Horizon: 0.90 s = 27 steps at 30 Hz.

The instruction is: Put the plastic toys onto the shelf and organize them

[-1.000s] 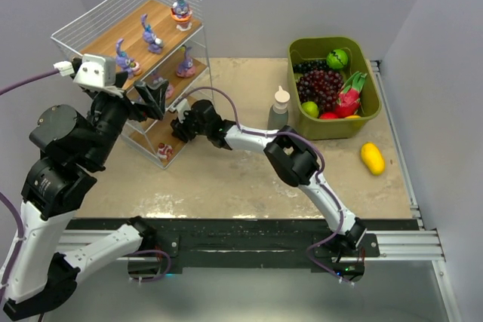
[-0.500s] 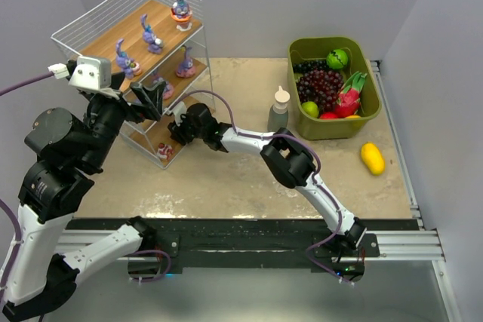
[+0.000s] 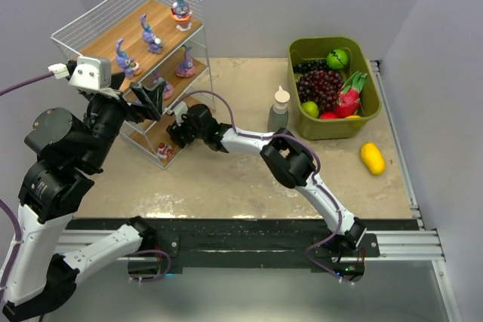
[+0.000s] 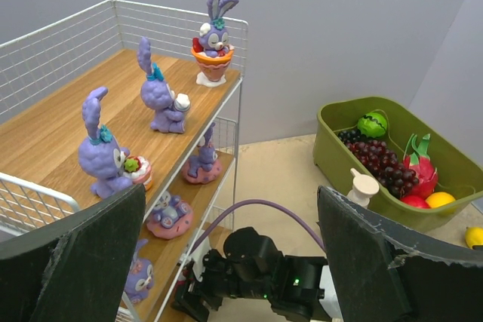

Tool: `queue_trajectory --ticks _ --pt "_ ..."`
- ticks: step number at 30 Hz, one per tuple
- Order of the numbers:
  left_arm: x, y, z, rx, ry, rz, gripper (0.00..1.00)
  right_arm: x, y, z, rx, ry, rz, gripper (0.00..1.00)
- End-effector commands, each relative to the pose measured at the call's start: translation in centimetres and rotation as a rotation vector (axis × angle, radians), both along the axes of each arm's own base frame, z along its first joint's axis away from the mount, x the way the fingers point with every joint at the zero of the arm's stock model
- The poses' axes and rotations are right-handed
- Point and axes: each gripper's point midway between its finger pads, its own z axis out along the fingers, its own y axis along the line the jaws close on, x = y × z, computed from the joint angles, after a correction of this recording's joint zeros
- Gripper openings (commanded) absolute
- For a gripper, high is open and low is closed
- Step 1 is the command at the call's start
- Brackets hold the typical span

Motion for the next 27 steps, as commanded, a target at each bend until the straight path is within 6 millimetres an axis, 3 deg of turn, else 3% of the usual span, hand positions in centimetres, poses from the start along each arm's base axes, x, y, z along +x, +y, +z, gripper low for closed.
queue_trajectory --ticks 1,8,13,19,23,26,27 --pt "0.2 0.4 0.5 -0.004 -0.022 0.022 1.0 0.3 0.5 4.2 0.082 -0.042 -0.029 0.71" --pt "0.2 0.4 0.7 -0.006 -0.028 0.023 1.0 0.5 -0.1 5.9 0.113 -0.038 -0.067 0.78" --pt "-0.1 0.6 1.0 -0.016 -0.037 0.022 1.0 -0.1 -0.5 8.4 0.155 -0.03 -0.076 0.8" --pt "-0.7 0.9 1.5 -0.048 -0.07 0.02 1.0 -1.4 -2.6 10.2 0.153 -0.016 -0.097 0.81" --pt "-1.1 1.3 2.1 -0.065 -0.095 0.024 1.0 -3.7 -7.3 12.6 0.171 0.044 -0.2 0.81" --pt "-1.5 1.5 2.5 -0.075 -0.11 0.02 1.0 -4.1 -11.5 11.8 0.116 0.101 -0.364 0.81" --pt "-1.5 1.4 2.5 -0.074 -0.112 0.016 1.0 -4.2 -13.2 13.0 0.115 0.094 -0.423 0.81"
